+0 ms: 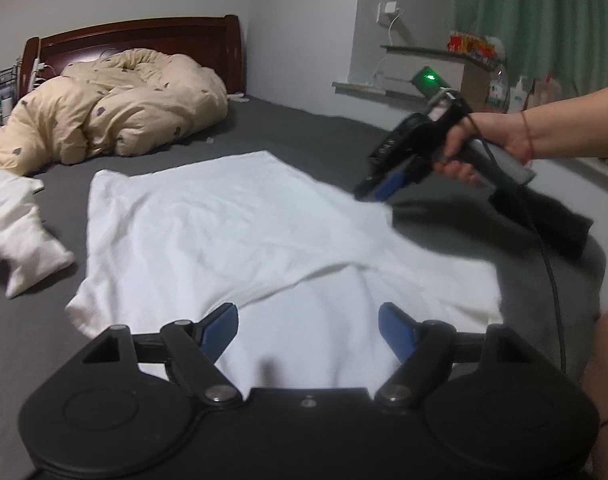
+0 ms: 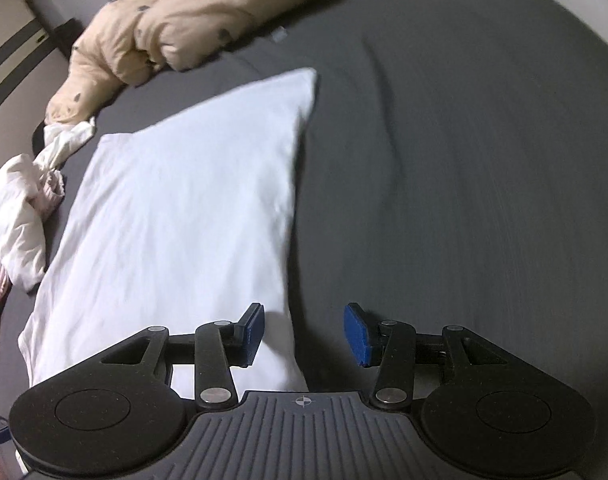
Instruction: Fold clothes
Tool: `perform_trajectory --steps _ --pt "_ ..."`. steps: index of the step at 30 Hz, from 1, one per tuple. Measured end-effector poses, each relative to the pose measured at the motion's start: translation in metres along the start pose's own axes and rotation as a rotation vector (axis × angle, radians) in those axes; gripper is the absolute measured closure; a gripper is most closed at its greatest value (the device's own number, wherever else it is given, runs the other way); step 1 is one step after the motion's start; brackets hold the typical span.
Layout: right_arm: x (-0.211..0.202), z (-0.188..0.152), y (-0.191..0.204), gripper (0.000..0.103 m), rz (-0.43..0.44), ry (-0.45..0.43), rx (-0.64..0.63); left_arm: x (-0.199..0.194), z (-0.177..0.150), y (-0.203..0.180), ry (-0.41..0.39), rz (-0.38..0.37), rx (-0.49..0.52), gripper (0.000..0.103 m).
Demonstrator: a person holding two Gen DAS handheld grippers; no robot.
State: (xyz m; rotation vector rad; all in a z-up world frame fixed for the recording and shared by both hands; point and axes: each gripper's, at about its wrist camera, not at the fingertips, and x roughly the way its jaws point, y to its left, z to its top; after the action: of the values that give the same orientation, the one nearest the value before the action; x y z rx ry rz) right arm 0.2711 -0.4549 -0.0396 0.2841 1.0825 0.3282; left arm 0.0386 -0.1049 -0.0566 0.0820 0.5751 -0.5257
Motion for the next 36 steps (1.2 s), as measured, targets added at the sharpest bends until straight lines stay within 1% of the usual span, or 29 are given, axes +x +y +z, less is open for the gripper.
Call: perform_trajectory --steps 1,2,3,4,5,6,10,14,17,18,19,21,23,24,26,28,31,36 --pt "0.001 -0.001 -0.005 0.078 0.022 0.0 0.032 -0.003 -0.002 0.003 0.005 0.015 -0.008 0.026" --pt "0.002 -0.002 -0.009 0.089 0.043 -0.001 0.06 -0.006 -0.003 0.005 0.01 0.029 -0.015 0.026" --pt "0.003 -0.003 -0.01 0.096 0.062 0.0 0.077 -0.01 -0.005 0.008 0.015 0.044 -0.023 0.026" --pt "0.004 -0.005 -0.008 0.096 0.068 0.002 0.083 -0.013 -0.007 0.01 0.02 0.059 -0.03 0.026" --pt "0.005 -0.005 -0.005 0.1 0.049 -0.003 0.085 -0.016 -0.009 0.013 0.025 0.074 -0.038 0.026" --pt "0.005 -0.005 -0.002 0.101 0.029 -0.007 0.086 -0.019 -0.01 0.016 0.03 0.088 -0.045 0.026" --pt "0.006 -0.008 0.006 0.101 -0.06 -0.025 0.091 -0.027 -0.012 0.034 0.044 0.166 -0.068 0.026" --pt "0.002 -0.016 0.012 0.1 -0.105 -0.058 0.088 -0.029 -0.011 0.059 0.048 0.216 -0.116 0.026" --pt "-0.01 -0.024 0.021 0.099 -0.148 -0.138 0.06 -0.027 -0.006 0.082 0.04 0.243 -0.155 0.026" --pt "-0.018 -0.029 0.026 0.095 -0.16 -0.167 0.042 -0.025 -0.004 0.09 0.036 0.246 -0.166 0.026" --pt "-0.025 -0.034 0.03 0.095 -0.168 -0.192 0.021 -0.023 -0.002 0.097 0.032 0.25 -0.17 0.027" --pt "-0.042 -0.051 0.042 0.095 -0.133 -0.222 -0.029 -0.017 0.001 0.109 0.031 0.26 -0.145 0.027" --pt "-0.056 -0.071 0.055 0.095 -0.064 -0.223 -0.058 -0.01 0.001 0.115 0.052 0.273 -0.078 0.032" --pt "-0.062 -0.081 0.062 0.095 -0.027 -0.219 -0.071 -0.006 0.002 0.118 0.063 0.279 -0.044 0.037" --pt "-0.071 -0.105 0.077 0.095 0.045 -0.203 -0.093 0.001 0.002 0.124 0.084 0.292 0.023 0.042" --pt "-0.074 -0.13 0.095 0.095 0.108 -0.176 -0.113 0.008 0.003 0.13 0.106 0.304 0.09 0.053" --pt "-0.072 -0.163 0.118 0.095 0.17 -0.134 -0.125 0.012 0.0 0.134 0.136 0.311 0.178 0.055" --pt "-0.055 -0.201 0.153 0.095 0.251 -0.085 -0.096 0.017 -0.003 0.141 0.118 0.257 0.226 0.055"
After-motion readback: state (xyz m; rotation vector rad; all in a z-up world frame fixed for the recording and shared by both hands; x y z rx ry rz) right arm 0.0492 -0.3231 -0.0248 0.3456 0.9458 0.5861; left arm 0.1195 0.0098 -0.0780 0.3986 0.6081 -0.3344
